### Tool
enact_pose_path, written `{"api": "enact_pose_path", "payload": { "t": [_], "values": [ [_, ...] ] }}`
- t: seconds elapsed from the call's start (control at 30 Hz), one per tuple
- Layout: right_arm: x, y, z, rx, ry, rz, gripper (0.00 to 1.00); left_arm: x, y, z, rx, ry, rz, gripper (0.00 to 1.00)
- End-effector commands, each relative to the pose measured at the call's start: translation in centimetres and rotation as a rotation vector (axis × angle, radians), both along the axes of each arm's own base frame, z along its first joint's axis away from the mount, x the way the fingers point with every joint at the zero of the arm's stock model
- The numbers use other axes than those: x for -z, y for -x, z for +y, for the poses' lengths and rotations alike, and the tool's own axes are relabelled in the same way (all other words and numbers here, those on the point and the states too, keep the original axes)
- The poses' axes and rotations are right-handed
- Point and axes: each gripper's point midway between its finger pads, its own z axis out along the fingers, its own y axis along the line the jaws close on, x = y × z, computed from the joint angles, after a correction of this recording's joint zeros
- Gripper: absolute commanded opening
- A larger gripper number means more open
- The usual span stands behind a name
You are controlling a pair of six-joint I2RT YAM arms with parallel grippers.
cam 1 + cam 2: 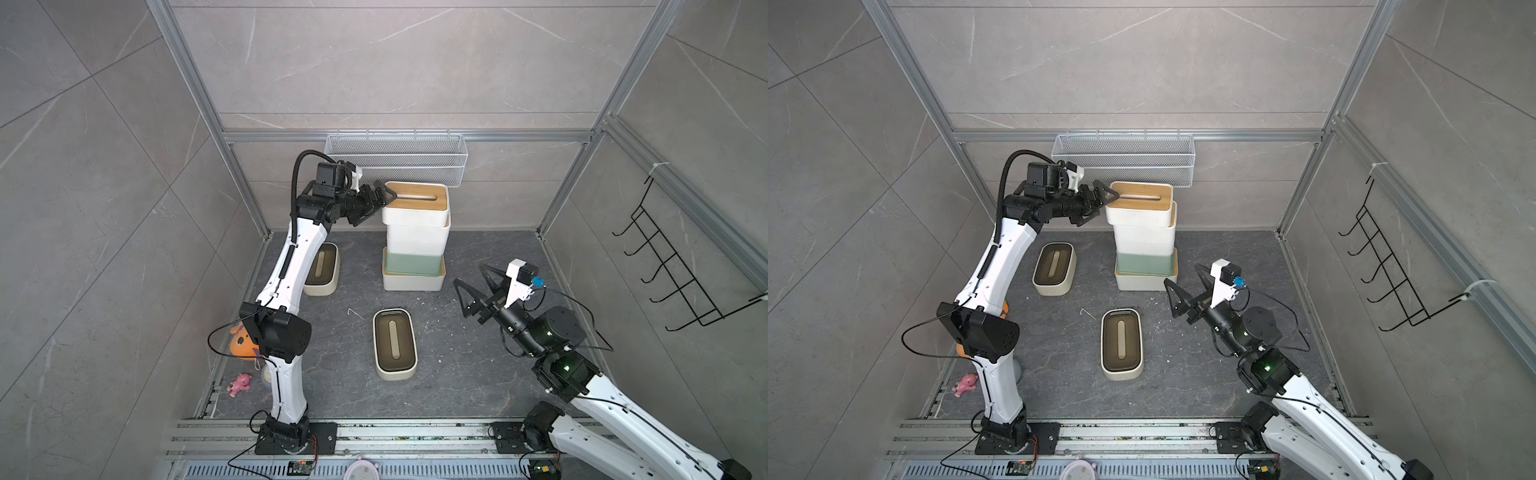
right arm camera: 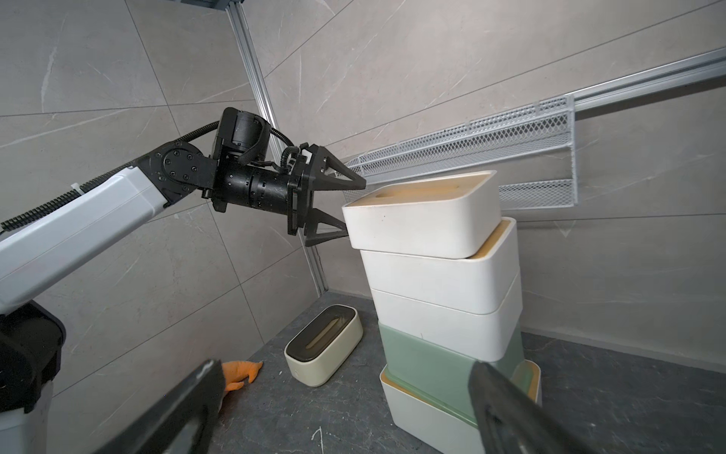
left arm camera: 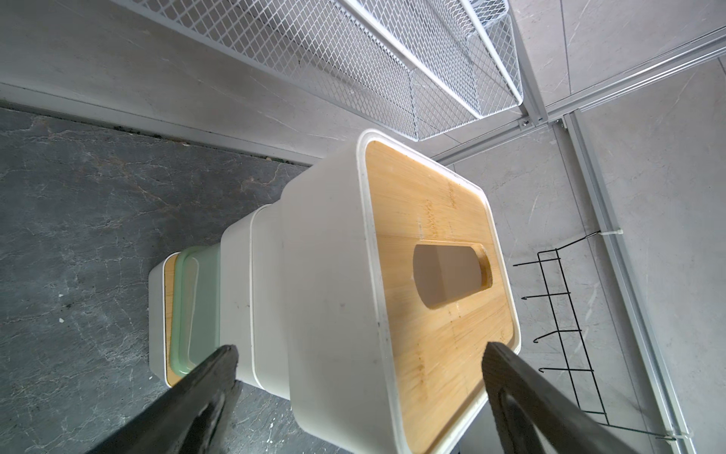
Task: Stack the tissue boxes
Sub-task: Place the tissue box at the tissue box.
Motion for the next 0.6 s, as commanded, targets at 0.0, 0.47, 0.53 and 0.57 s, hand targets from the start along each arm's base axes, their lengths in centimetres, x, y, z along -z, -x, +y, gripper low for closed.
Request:
{"api": "enact_pose_path", "payload": {
  "t": [0.0, 0.47, 0.53, 0.57],
  "values": [
    [-4.2, -0.7, 0.3, -0.055, -0.062, -0.089, 1.00, -4.0, 1.2, 0.4, 0.022, 0.019, -0.128, 0.99],
    [-5.8, -10.8, -2.0, -0.115, -0.175, 0.160, 1.00, -4.6, 1.9, 0.4, 0.055, -0.008, -0.178, 0.99],
    [-5.7, -11.9, -1.8, -0.132, -0.180, 0.199, 1.00, -4.6, 1.9, 0.3, 0.062, -0.008, -0.180, 0.99],
    [-5.6, -12.4, -1.5, -0.141, -0.182, 0.217, 1.00, -4.6, 1.9, 0.3, 0.068, -0.006, -0.183, 0.99]
  ]
}}
